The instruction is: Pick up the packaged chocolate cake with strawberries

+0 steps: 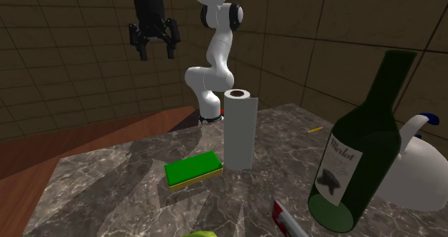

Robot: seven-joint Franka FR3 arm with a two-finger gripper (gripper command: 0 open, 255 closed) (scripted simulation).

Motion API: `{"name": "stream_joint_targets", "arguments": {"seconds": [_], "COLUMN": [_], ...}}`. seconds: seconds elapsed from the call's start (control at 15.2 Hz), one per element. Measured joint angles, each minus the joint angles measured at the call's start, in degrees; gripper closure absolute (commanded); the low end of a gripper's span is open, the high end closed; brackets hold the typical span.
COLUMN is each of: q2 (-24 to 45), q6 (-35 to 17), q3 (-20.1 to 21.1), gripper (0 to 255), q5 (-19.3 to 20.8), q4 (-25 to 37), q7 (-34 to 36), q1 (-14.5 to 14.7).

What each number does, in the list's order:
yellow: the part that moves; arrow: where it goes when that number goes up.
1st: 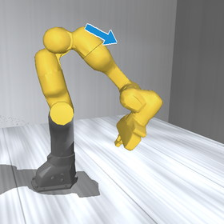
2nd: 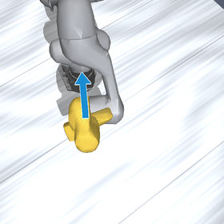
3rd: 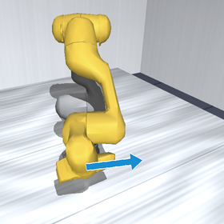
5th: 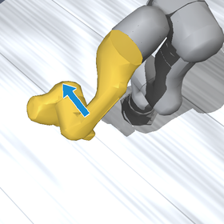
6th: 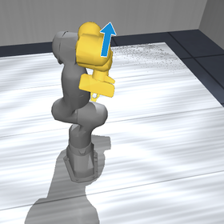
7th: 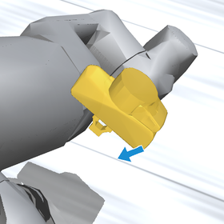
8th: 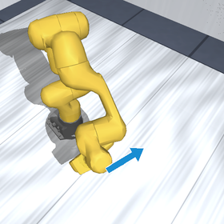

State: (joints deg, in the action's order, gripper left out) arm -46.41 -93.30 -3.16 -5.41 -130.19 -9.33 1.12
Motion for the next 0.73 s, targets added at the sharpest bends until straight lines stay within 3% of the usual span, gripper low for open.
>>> {"name": "stream_joint_targets", "arguments": {"seconds": [0.2,0.73], "q2": [1.57,15.27], "q6": [-0.75,-6.38], "q3": [0.78,6.87], "gripper": [0,0], "q5": [-0.23,-1.44], "q4": [0.46,6.28], "q7": [-0.13,0.34], "q1": [0.67,4.89]}}
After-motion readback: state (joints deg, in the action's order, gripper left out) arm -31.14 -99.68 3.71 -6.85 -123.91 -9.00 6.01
